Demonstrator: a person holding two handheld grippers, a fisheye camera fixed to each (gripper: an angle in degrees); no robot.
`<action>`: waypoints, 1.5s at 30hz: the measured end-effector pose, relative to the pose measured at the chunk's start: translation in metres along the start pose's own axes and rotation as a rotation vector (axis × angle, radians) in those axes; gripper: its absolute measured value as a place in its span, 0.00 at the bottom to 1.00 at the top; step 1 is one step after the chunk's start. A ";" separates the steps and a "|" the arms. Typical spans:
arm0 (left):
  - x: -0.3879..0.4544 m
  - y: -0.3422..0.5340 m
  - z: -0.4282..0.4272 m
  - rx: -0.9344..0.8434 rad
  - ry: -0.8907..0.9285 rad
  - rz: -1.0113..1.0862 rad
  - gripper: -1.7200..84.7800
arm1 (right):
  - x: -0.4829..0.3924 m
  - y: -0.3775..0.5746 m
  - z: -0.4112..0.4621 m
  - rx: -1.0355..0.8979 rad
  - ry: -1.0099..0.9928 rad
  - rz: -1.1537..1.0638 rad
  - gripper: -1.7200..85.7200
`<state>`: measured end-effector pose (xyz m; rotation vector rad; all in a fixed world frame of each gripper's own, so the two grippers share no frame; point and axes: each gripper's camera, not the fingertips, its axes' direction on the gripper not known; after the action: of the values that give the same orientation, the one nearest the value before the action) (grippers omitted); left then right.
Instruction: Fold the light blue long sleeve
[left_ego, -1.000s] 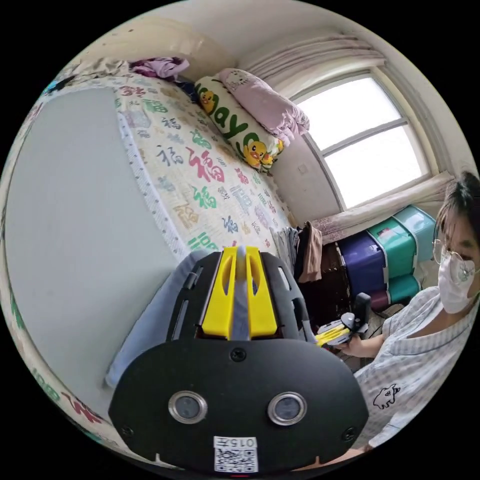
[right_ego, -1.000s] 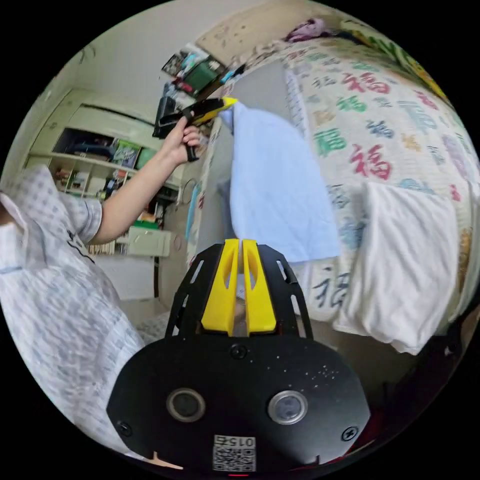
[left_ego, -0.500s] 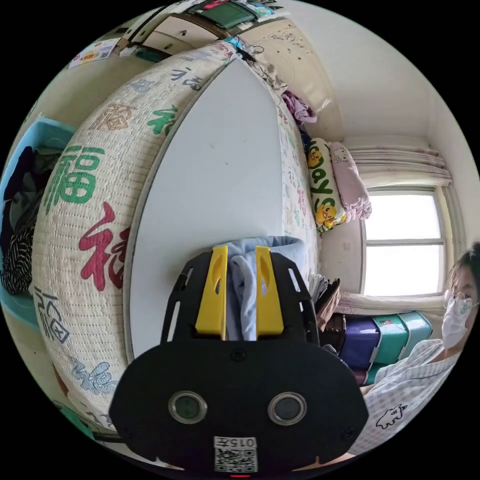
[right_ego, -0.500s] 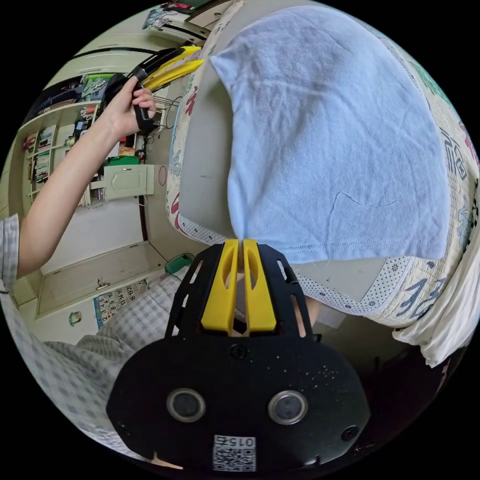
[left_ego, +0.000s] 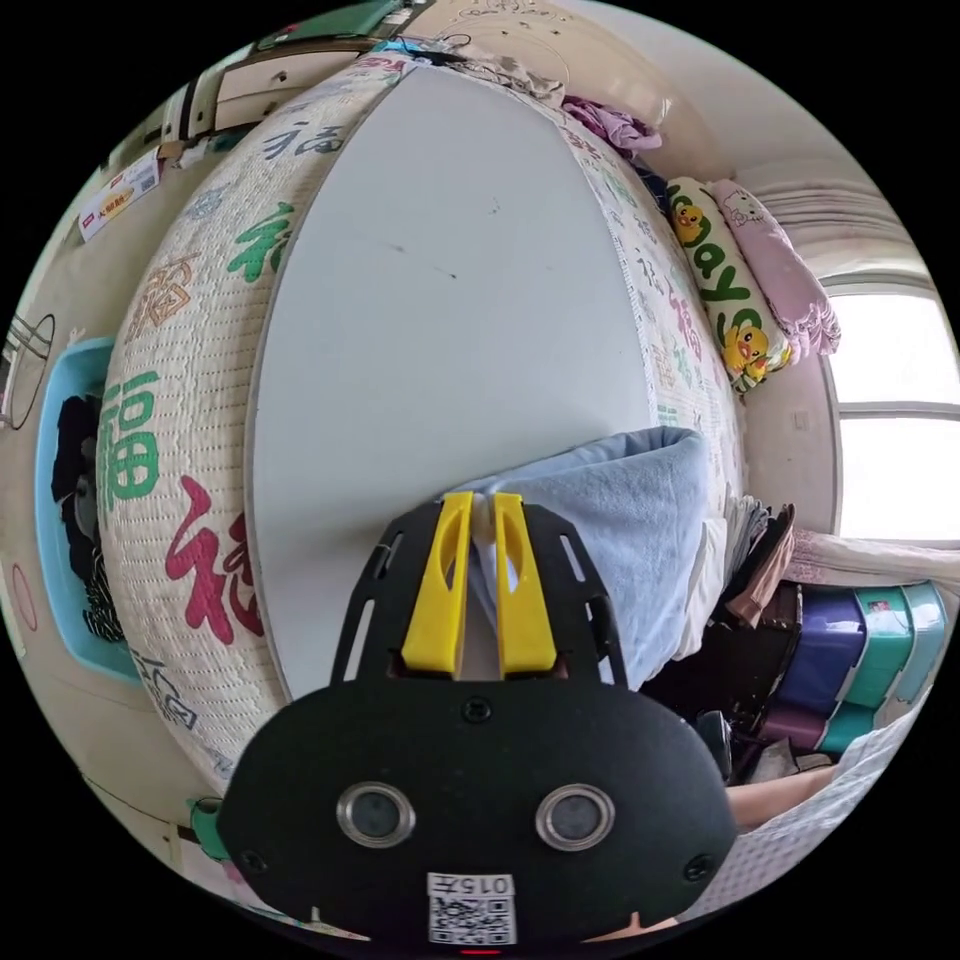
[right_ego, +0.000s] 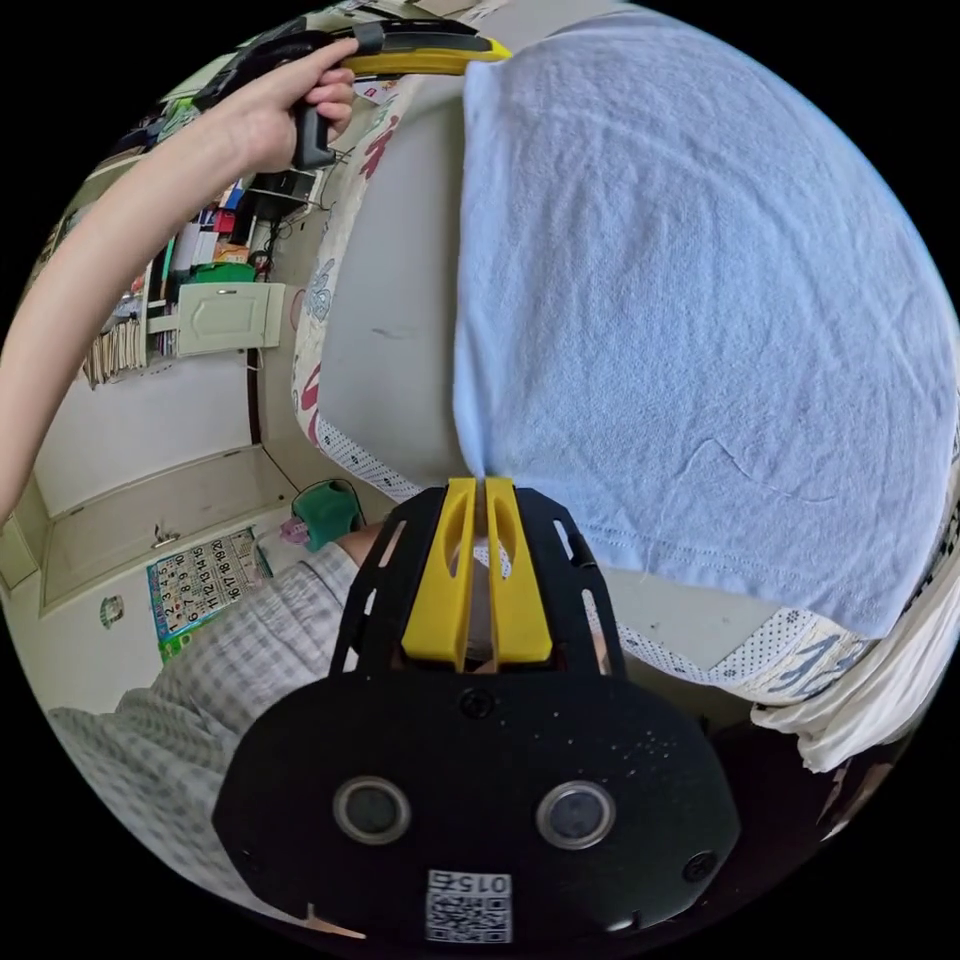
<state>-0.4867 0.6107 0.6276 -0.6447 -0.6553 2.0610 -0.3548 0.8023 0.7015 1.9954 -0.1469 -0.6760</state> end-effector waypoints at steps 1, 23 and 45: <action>0.000 0.001 0.001 0.002 -0.005 -0.006 0.07 | -0.002 -0.005 -0.004 -0.007 -0.011 0.005 0.04; -0.040 0.069 0.013 0.155 0.352 -0.047 0.24 | 0.118 -0.209 -0.413 0.403 -0.323 0.066 0.33; 0.077 0.135 -0.047 0.174 0.717 0.248 0.11 | -0.165 -0.143 -0.597 0.764 -0.503 -0.099 0.18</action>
<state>-0.5720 0.6189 0.4895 -1.3168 0.0206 1.8819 -0.2087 1.4002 0.8621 2.5085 -0.6968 -1.3246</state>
